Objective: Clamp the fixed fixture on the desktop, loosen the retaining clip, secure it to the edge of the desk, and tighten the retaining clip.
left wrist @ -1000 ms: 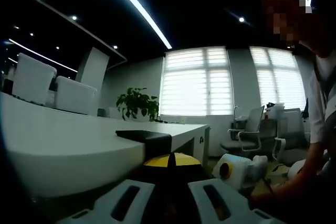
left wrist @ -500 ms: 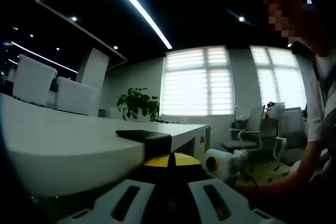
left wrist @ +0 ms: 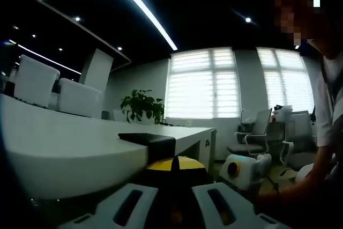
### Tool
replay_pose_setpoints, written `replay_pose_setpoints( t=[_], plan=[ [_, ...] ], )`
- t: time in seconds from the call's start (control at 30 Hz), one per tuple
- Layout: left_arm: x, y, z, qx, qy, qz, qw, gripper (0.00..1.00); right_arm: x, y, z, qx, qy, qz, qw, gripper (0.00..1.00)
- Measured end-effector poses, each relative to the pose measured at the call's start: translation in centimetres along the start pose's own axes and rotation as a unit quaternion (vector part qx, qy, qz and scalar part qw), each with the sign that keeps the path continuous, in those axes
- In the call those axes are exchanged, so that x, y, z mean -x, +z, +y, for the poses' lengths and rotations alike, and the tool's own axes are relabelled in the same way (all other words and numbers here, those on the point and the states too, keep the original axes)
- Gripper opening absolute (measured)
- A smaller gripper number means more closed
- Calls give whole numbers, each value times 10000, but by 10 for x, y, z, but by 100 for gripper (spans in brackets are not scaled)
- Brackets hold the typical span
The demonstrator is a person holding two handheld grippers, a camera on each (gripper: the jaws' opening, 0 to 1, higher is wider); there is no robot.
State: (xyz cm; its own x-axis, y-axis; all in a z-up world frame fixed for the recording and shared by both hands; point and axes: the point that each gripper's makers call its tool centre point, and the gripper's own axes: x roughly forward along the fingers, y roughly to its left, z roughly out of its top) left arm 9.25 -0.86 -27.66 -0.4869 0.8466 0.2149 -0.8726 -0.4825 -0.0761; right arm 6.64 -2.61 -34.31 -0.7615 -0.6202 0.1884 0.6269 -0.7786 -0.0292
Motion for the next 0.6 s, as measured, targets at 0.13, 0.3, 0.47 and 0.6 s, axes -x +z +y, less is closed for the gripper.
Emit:
replay_pose_setpoints(
  t=[0.13, 0.3, 0.47, 0.6],
  plan=[
    [0, 0, -1, -95, 29, 64, 9999, 1, -8, -1, 3, 140, 12, 33, 9999, 36],
    [0, 0, -1, -64, 17, 62, 10000, 1, -9, -3, -10, 36, 25, 76, 10000, 25],
    [1, 0, -1, 10, 10, -9, 10000, 1, -7, -4, -5, 196, 249, 77, 9995, 24],
    [1, 0, -2, 13, 4, -21, 10000, 1, -7, -5, -3, 336, 611, 73, 9975, 24]
  ],
)
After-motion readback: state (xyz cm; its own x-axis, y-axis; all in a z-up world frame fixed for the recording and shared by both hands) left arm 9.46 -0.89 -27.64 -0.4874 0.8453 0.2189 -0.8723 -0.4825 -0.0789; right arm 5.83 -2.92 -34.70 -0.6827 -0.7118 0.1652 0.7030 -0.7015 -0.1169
